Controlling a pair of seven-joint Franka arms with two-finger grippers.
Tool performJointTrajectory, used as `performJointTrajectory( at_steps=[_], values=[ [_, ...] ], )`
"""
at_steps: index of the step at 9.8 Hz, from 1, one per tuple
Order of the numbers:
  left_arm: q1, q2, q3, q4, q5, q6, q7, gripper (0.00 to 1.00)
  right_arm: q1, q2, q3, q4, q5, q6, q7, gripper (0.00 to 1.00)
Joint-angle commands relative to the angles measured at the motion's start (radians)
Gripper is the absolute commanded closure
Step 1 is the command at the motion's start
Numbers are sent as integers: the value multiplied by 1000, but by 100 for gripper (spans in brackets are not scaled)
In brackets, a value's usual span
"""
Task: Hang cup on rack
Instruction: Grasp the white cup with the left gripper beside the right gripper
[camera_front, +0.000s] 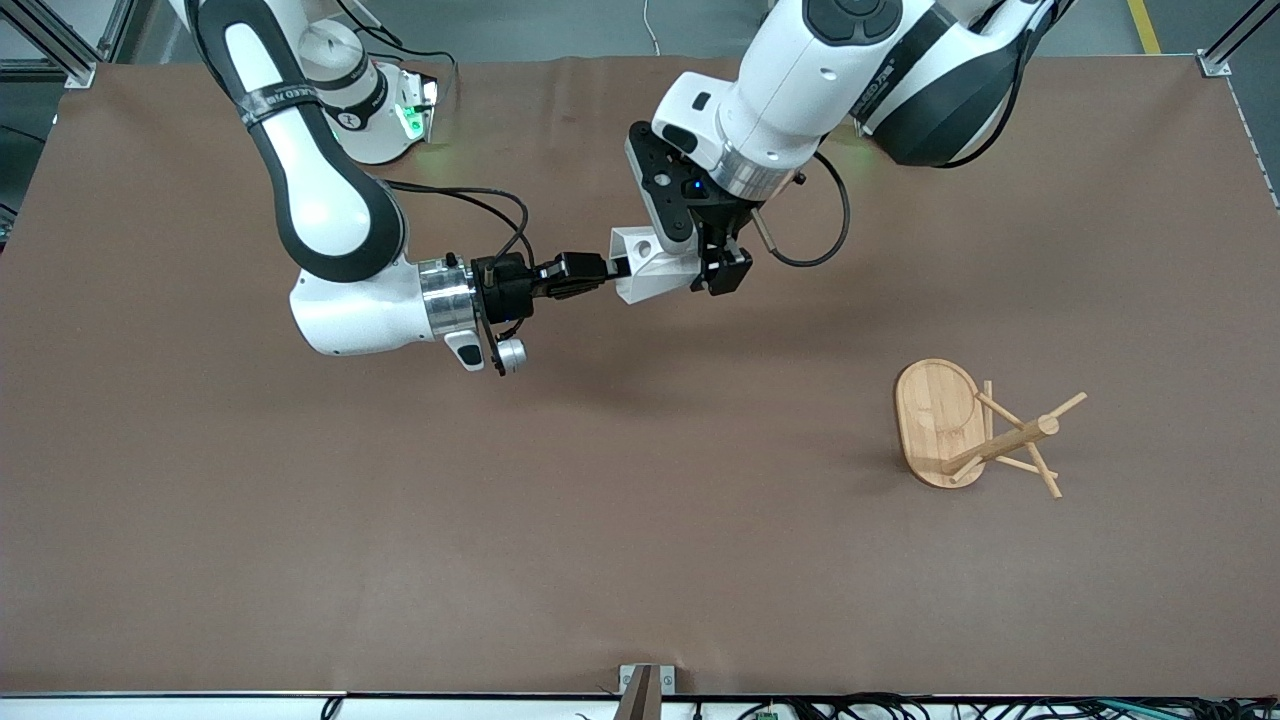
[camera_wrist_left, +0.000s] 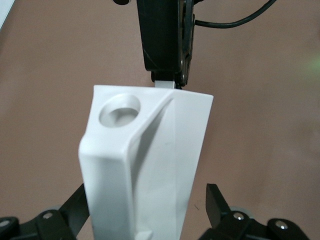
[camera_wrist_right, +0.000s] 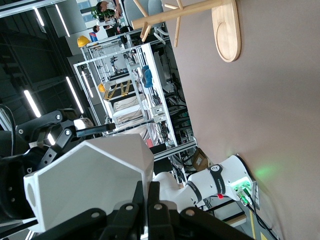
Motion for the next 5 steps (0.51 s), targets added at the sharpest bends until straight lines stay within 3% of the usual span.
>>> performJointTrajectory(
  at_steps=[1, 4, 5],
  values=[
    [-3, 30, -7, -2, 27, 10, 14, 7, 10, -10, -9, -12, 26, -5, -21, 97],
    [-1, 30, -5, -4, 29, 10, 15, 28, 10, -10, -9, -13, 25, -5, -19, 97],
    [-1, 29, -5, -2, 27, 10, 11, 44, 9, -11, -9, -12, 25, -6, -10, 95]
  ],
)
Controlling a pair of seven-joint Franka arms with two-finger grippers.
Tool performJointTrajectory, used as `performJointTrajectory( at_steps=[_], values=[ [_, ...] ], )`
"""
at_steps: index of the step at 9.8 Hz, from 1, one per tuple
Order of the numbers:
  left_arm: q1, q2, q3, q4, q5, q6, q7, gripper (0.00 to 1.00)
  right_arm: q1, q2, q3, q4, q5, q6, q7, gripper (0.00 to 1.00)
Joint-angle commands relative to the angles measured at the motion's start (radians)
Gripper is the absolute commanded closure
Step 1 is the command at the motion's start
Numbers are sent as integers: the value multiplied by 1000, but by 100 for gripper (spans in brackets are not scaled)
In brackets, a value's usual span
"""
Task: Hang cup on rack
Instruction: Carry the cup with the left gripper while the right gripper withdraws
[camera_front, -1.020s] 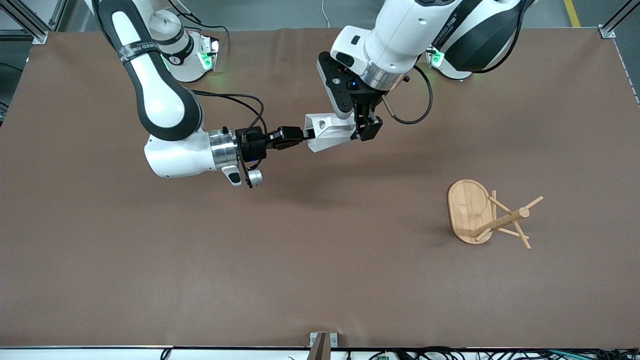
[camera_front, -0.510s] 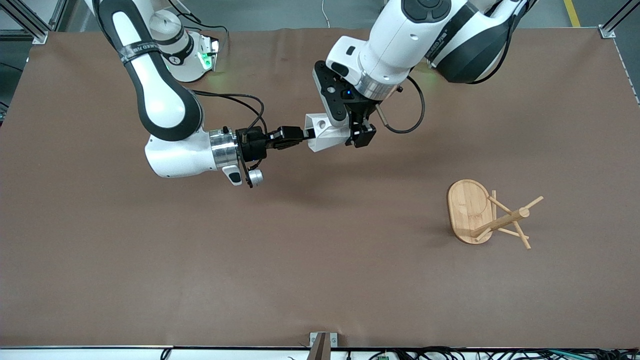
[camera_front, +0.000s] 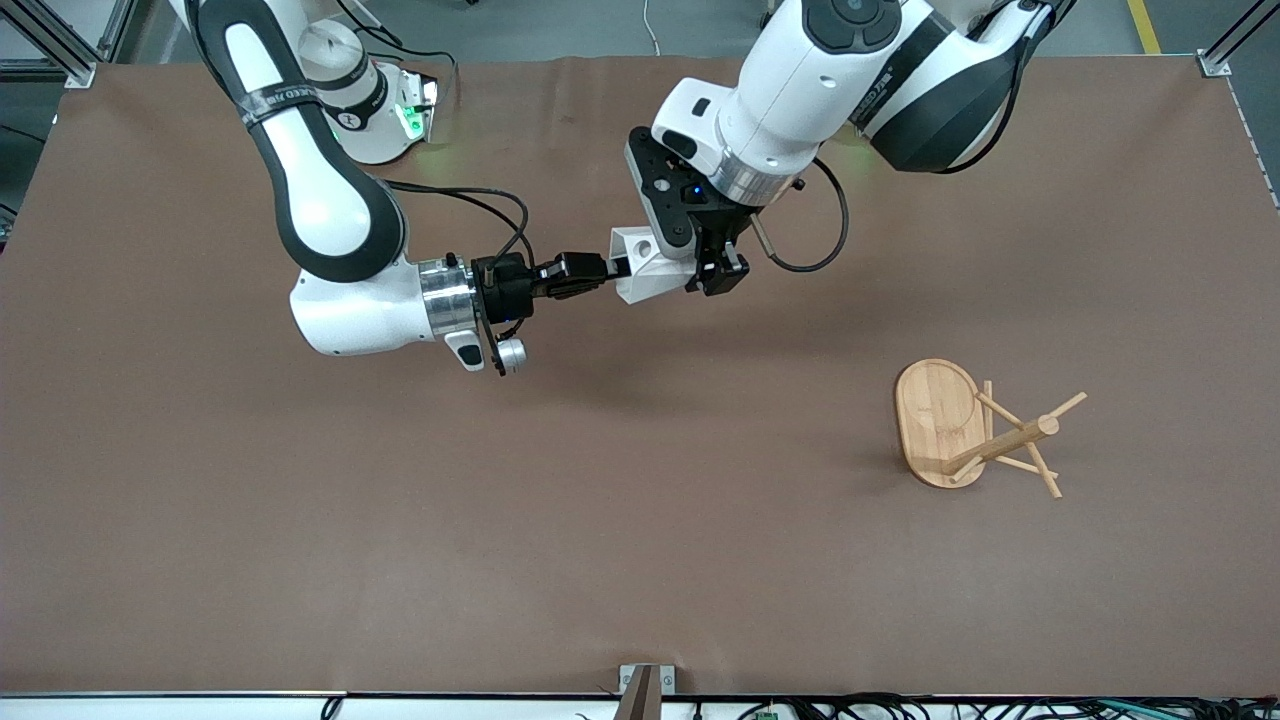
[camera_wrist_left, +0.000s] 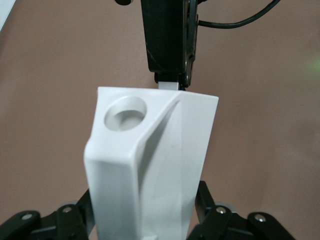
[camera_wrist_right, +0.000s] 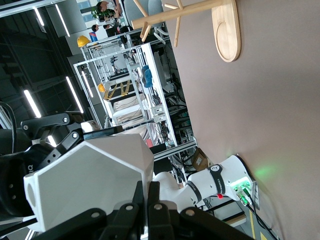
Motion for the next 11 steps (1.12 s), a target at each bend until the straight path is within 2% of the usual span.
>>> performJointTrajectory(
  at_steps=[1, 2, 4, 5, 6, 9, 11],
  values=[
    [6, 19, -5, -4, 24, 4, -2, 59, 6, -14, -10, -13, 25, -9, 2, 59],
    [14, 10, -5, -4, 22, -6, -7, 64, 4, -18, -28, -13, 22, -35, 8, 1],
    [21, 4, 5, -2, 22, -40, -49, 64, 4, -33, -133, -7, -13, -182, 35, 0],
    [53, -11, 5, -4, 26, -51, -100, 64, -3, -50, -183, 1, -102, -237, 36, 0],
    [61, -22, 5, -5, 53, -74, -175, 64, -11, -73, -212, 3, -200, -250, 34, 0],
    [92, -38, 8, -14, 107, -123, -536, 64, -57, -161, -299, 9, -584, -242, 37, 0],
    [127, -42, 7, -33, 182, -125, -741, 64, -118, -215, -310, 18, -839, -241, 37, 0]
  ],
)
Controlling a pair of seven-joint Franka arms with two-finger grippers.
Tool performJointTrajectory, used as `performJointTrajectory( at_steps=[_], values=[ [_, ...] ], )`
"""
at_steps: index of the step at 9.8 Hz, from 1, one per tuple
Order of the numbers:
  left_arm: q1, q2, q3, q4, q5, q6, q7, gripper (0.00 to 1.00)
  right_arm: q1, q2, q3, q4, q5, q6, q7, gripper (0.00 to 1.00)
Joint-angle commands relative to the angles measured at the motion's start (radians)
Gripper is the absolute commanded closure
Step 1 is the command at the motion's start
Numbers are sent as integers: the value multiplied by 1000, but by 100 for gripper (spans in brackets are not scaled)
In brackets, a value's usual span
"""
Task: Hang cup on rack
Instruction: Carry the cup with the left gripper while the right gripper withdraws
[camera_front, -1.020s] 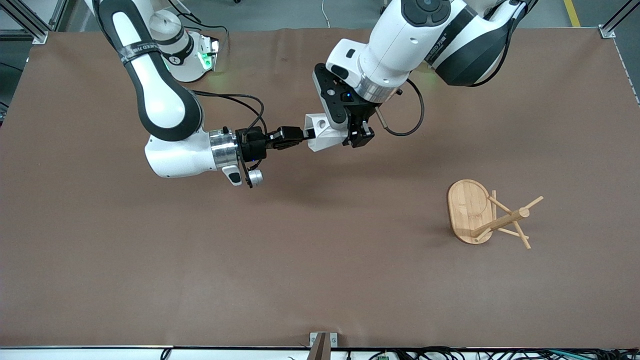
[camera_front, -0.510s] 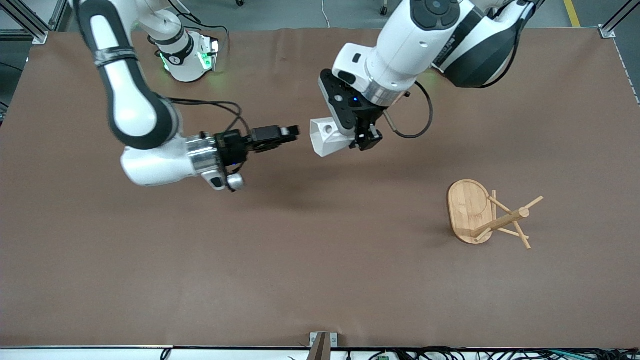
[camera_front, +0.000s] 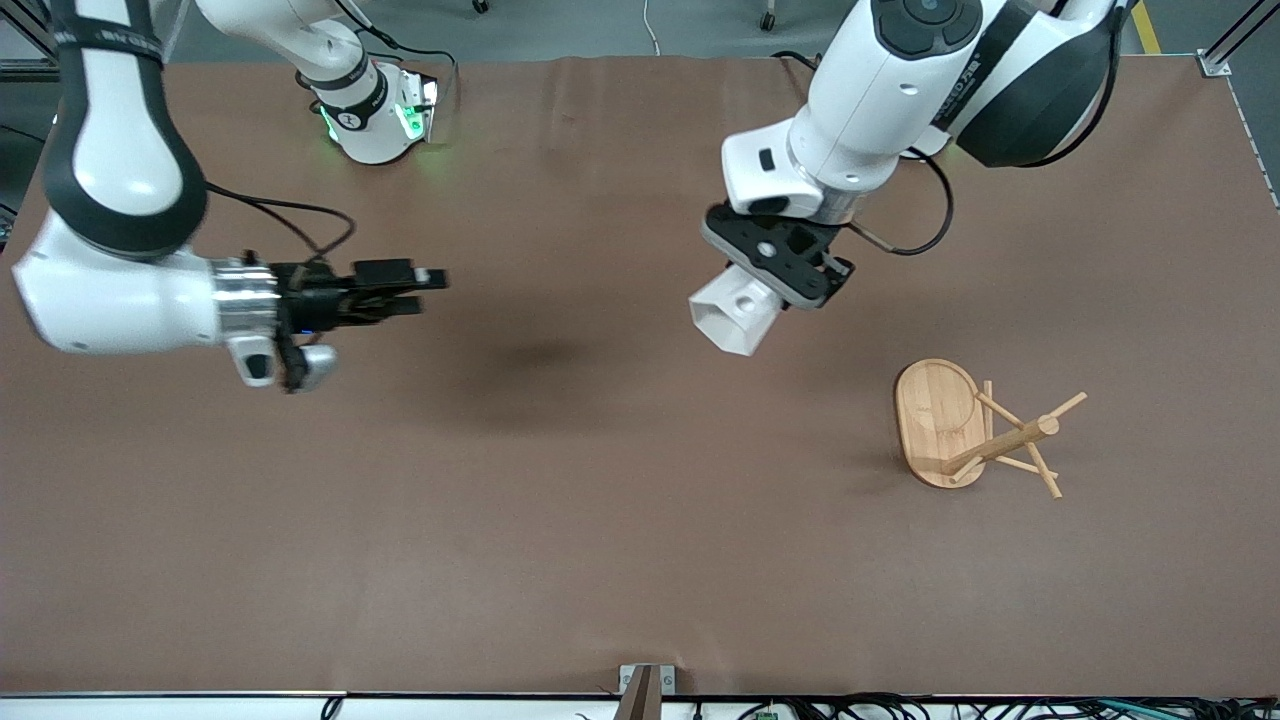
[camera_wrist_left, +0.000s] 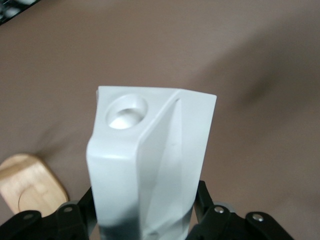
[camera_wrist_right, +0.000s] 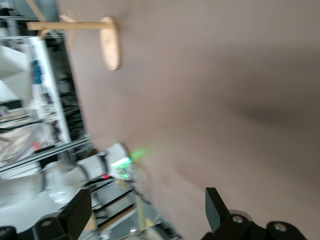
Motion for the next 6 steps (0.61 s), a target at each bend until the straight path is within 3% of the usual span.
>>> performJointTrajectory(
  at_steps=[1, 4, 6],
  values=[
    [61, -15, -4, -57, 37, -5, -130, 64, -66, -65, 7, 13, -239, 5, 21, 0],
    [119, -45, -6, -110, 89, -4, -239, 64, -156, -66, 27, 170, -563, -6, 20, 0],
    [148, -39, -4, -108, 89, -4, -242, 64, -224, -62, 106, 307, -787, -9, 23, 0]
  ],
)
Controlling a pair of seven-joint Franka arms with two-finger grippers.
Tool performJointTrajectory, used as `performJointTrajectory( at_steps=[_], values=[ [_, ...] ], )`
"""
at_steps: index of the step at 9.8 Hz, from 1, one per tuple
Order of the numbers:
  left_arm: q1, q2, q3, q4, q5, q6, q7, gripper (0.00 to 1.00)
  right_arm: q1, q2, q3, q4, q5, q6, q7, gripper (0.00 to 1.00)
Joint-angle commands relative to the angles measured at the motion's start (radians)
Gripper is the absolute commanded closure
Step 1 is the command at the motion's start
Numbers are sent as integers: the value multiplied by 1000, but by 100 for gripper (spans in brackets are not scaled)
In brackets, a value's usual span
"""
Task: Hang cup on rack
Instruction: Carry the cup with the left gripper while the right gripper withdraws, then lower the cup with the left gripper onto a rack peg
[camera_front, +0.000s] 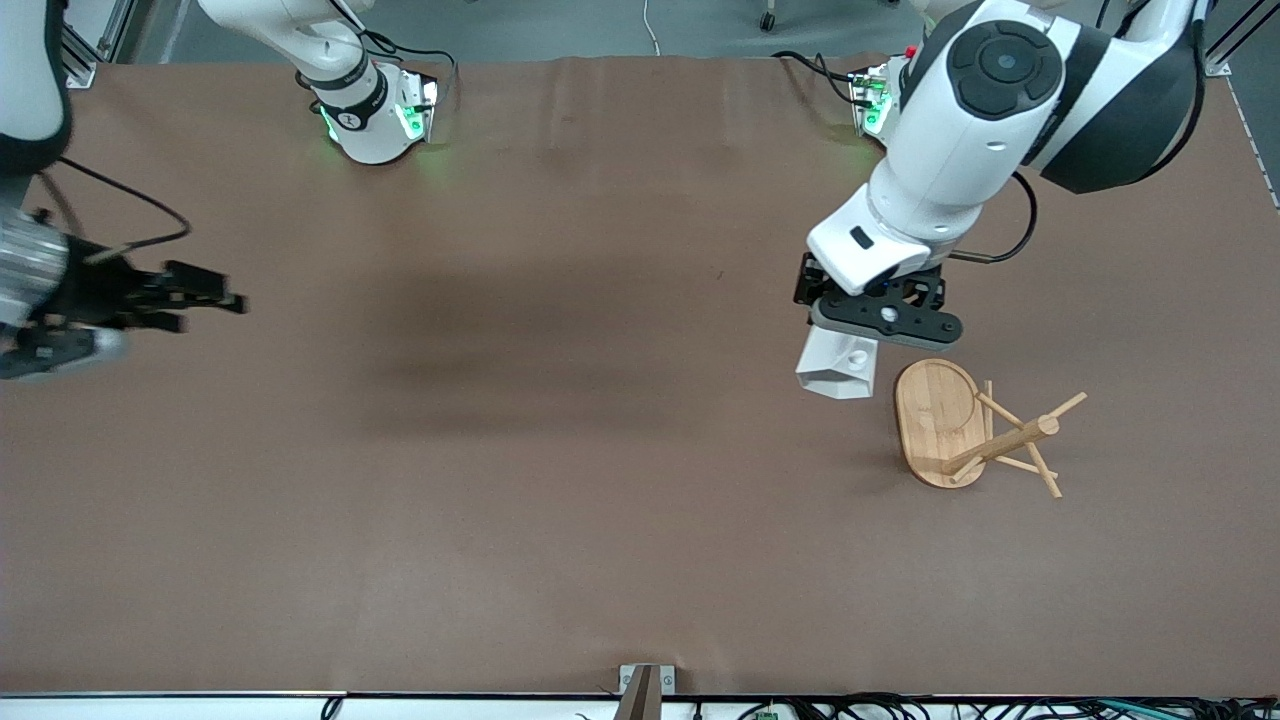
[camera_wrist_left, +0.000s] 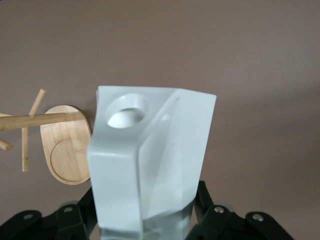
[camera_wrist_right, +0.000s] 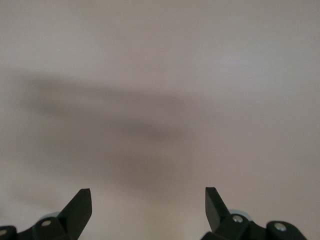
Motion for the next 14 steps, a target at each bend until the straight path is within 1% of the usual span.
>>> performJointTrajectory(
  at_steps=[1, 2, 4, 5, 6, 7, 8, 9, 10, 11, 12, 14],
  values=[
    [27, -10, -2, -44, 17, 1, -22, 64, -64, 2, 74, 113, -155, -16, 20, 0],
    [53, -7, -4, -40, 19, 1, -20, 64, -79, -1, 80, 150, -156, -21, 18, 0],
    [79, -4, -4, -40, 19, 1, -19, 64, -121, -3, 120, 219, -176, -110, 14, 0],
    [89, 2, -4, -42, 19, 1, -17, 64, -127, -10, 131, 234, -194, -147, 21, 0],
    [90, 2, -4, -42, 17, 1, -17, 64, -162, -45, 181, 225, -199, -173, 53, 0],
    [99, 2, -4, -44, 16, -1, -16, 64, -179, -70, 212, 207, -197, -178, 160, 0],
    [122, 9, -2, -45, 3, 1, -2, 64, -173, -94, 212, 178, -197, -173, 175, 0],
    [113, 5, 24, -54, -10, 1, -1, 65, -174, -122, 207, 130, -187, -161, 185, 0],
    [110, 2, 51, -85, -45, 13, 3, 65, -177, -162, 206, 65, -185, -114, 187, 0],
    [93, -7, 85, -115, -73, 34, 44, 65, -182, -208, 206, -18, -184, -62, 187, 0],
    [67, -19, 126, -158, -87, 73, 99, 65, -182, -223, 204, -57, -182, -31, 189, 1],
    [32, -58, 183, -244, -135, 151, 154, 65, -184, -219, 204, -53, -183, -27, 187, 0]
  ],
)
